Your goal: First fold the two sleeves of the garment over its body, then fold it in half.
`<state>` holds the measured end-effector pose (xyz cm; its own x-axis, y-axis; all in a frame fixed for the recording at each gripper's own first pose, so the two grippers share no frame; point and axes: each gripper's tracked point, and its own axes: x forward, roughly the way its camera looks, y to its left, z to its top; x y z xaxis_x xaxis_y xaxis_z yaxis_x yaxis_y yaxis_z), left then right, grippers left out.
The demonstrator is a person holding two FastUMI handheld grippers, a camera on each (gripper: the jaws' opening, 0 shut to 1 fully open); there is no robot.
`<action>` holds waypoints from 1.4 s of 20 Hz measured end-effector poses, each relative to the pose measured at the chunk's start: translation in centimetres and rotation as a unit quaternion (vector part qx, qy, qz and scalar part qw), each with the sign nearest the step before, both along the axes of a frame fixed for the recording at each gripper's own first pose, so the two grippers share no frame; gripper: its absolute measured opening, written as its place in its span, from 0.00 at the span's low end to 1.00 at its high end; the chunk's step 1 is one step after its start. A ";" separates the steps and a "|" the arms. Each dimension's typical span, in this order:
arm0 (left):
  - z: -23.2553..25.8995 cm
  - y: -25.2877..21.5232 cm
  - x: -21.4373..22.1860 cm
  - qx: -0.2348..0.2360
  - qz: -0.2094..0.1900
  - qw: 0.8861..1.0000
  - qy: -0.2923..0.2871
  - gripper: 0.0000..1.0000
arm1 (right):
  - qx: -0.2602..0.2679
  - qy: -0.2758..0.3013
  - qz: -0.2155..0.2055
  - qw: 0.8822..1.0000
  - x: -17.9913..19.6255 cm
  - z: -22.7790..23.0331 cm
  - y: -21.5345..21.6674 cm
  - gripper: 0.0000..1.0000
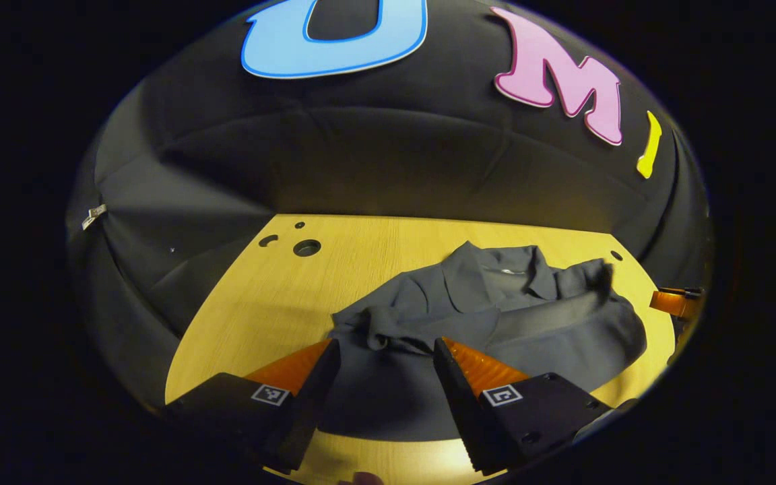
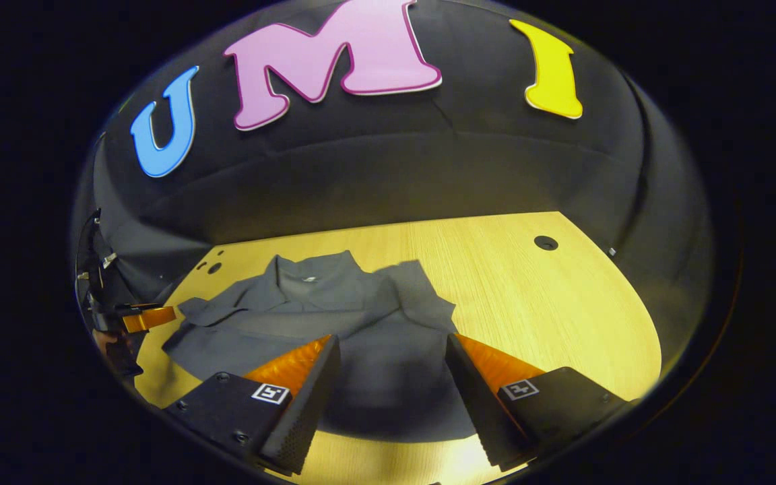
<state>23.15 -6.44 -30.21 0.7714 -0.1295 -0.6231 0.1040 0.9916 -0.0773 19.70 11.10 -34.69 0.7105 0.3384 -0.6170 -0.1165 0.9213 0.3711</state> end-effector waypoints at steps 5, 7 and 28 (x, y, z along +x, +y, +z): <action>3.6 -0.8 -3.6 -0.015 0.002 1.000 -0.022 0.89 | 0.009 -0.019 0.019 1.000 -3.2 3.6 0.3 0.98; 4.8 -1.3 -4.9 -0.015 -0.001 0.999 -0.029 0.88 | 0.019 -0.024 0.023 0.999 -4.5 4.8 0.5 0.98; 9.6 -2.5 -15.7 -0.028 0.015 0.998 -0.054 0.88 | 0.042 -0.061 0.072 0.995 -10.5 10.8 -0.2 0.97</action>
